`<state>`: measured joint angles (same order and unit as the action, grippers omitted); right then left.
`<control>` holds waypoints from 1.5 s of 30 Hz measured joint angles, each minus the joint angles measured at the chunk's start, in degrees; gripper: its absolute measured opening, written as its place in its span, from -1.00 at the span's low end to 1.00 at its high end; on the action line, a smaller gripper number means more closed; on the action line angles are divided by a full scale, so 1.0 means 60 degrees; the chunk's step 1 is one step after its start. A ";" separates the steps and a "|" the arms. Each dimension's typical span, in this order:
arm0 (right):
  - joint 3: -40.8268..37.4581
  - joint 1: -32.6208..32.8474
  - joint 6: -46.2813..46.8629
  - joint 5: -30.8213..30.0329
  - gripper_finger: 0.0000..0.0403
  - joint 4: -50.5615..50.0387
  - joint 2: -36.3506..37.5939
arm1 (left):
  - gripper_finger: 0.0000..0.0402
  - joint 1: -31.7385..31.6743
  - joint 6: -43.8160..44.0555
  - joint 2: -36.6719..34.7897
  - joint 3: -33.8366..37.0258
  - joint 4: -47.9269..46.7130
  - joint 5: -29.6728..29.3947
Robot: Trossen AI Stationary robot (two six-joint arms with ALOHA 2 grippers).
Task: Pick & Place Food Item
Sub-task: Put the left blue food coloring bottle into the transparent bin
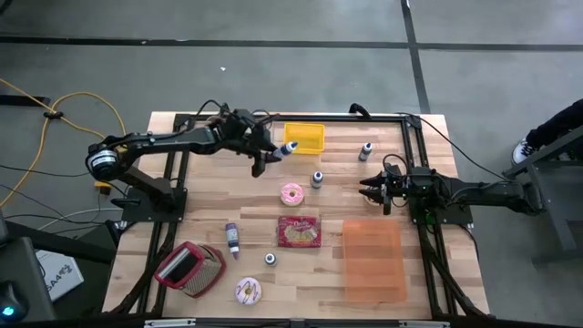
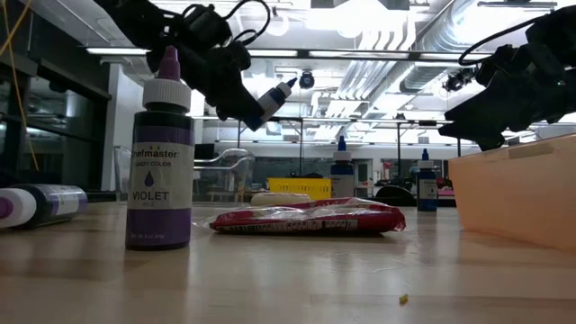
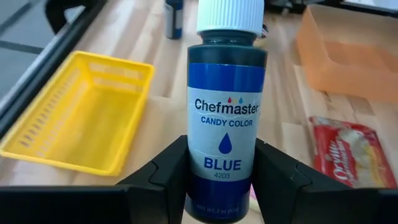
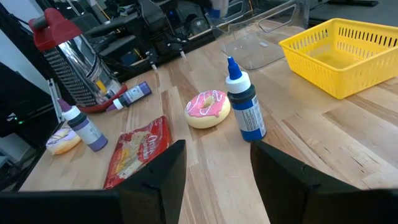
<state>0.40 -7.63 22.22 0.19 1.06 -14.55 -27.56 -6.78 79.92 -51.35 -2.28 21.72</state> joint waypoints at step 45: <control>0.0000 0.0002 -0.0004 0.0000 -0.18 0.0000 0.0000 | -0.30 0.1254 0.0881 -0.1920 0.2809 0.3363 0.0610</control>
<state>0.40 -7.62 22.20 0.19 1.06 -14.55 -20.04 -1.50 68.40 -34.50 17.90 25.38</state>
